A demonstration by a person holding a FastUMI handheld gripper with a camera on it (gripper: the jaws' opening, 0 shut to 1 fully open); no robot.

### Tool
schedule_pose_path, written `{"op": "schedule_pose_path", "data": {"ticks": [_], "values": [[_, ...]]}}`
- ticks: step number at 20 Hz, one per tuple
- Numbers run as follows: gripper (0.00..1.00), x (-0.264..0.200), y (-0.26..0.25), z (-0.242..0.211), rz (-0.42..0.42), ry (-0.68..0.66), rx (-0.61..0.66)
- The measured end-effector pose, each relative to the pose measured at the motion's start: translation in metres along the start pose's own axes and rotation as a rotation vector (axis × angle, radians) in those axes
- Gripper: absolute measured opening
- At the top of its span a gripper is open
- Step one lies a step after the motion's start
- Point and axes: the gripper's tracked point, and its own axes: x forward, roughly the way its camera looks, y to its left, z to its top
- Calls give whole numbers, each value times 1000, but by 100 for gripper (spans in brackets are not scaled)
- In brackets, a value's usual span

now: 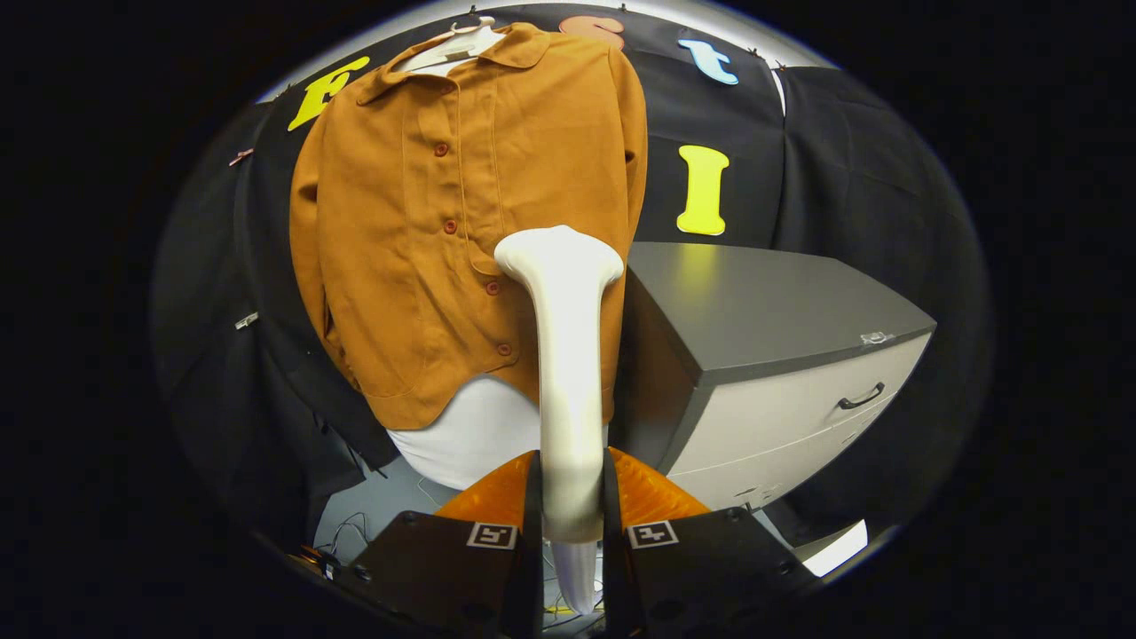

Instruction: Iron the clothes twice with a garment steamer, once on the left side and once on the right side.

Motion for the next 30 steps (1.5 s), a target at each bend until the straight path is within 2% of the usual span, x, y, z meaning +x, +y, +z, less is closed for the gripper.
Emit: {"op": "schedule_pose_path", "data": {"ticks": [6, 13, 23, 30], "values": [[30, -42, -12, 35, -30, -109, 6], [30, -95, 3, 104, -36, -286, -33], [30, -151, 87, 209, 9, -531, -80], [30, -140, 157, 228, 45, -597, -143]]}}
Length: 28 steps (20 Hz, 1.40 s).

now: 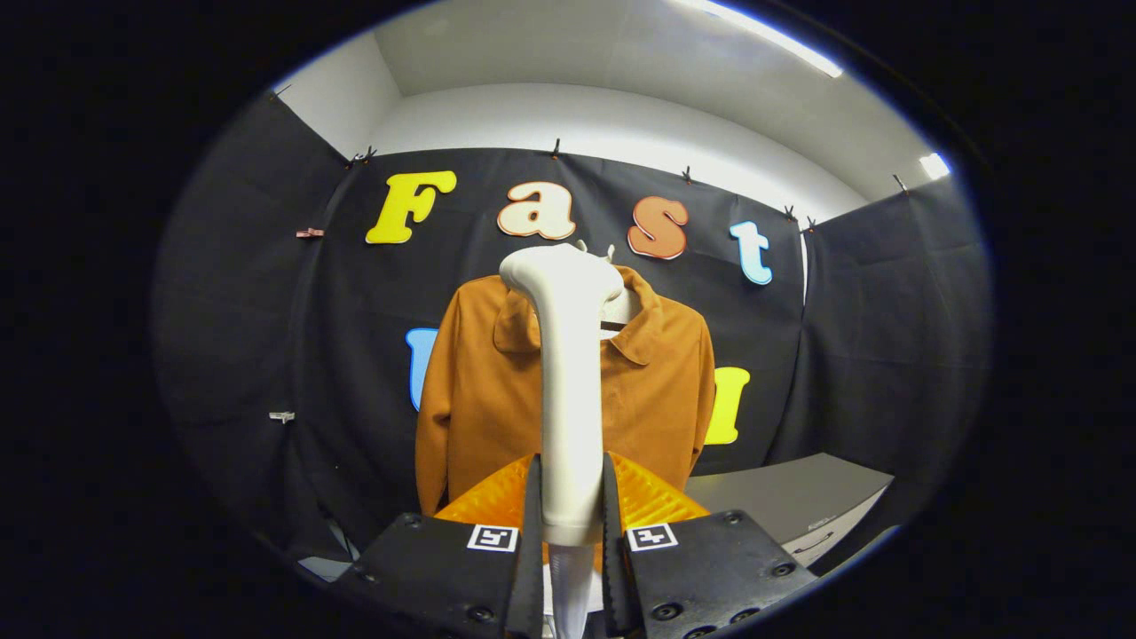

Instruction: Iron the clothes twice with a garment steamer, once on the left side and once on the right side.

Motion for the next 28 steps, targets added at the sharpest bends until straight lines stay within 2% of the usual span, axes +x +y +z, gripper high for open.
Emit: {"op": "schedule_pose_path", "data": {"ticks": [5, 15, 28], "values": [[30, 35, 25, -29, 2, 27, -47], [30, 79, 33, -91, -9, 77, -145], [30, 66, 33, -203, 7, 274, -170]]}}
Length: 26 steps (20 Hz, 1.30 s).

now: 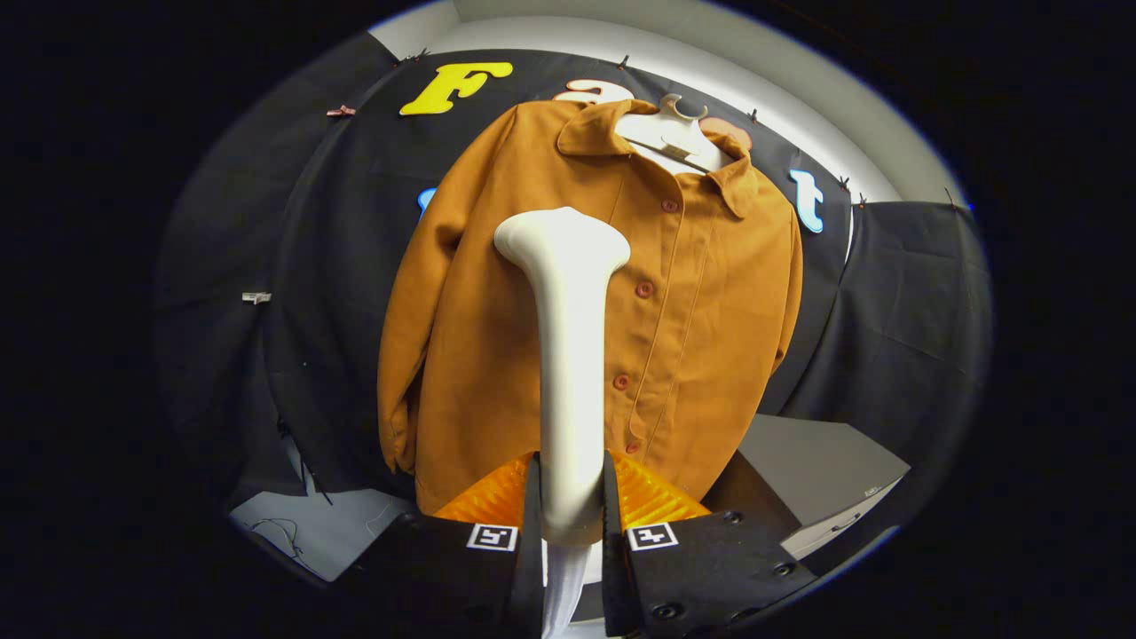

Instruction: Iron the clothes twice with a garment steamer, once on the left side and once on the right side.

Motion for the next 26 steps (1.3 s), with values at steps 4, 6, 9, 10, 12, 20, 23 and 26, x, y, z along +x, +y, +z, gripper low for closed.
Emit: {"op": "schedule_pose_path", "data": {"ticks": [4, 6, 9, 10, 12, 20, 23, 26], "values": [[30, 1, 7, -38, 13, 76, -15], [30, 0, 11, -57, 22, 117, -16], [30, -11, 21, -76, 41, 179, -11], [30, -13, 22, -82, 47, 195, -11], [30, -17, 23, -93, 56, 221, -12], [30, -48, 15, -115, 89, 255, 3], [30, -66, 9, -108, 93, 240, 37], [30, -82, -2, -94, 90, 207, 59]]}}
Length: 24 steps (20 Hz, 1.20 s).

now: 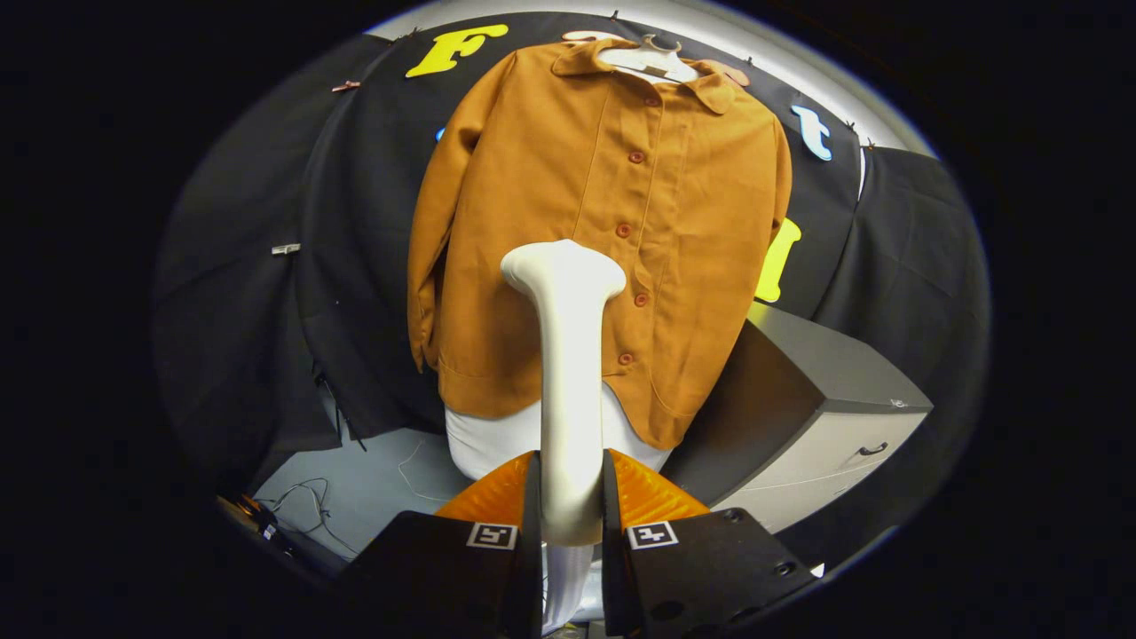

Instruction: Iron the clothes twice with a garment steamer, once on the left side and once on the right side.

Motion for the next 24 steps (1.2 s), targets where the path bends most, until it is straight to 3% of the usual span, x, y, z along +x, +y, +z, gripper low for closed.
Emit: {"op": "schedule_pose_path", "data": {"ticks": [15, 24], "values": [[30, -112, -97, 160, -76, -314, 163], [30, -155, -160, 196, -99, -368, 217]]}}
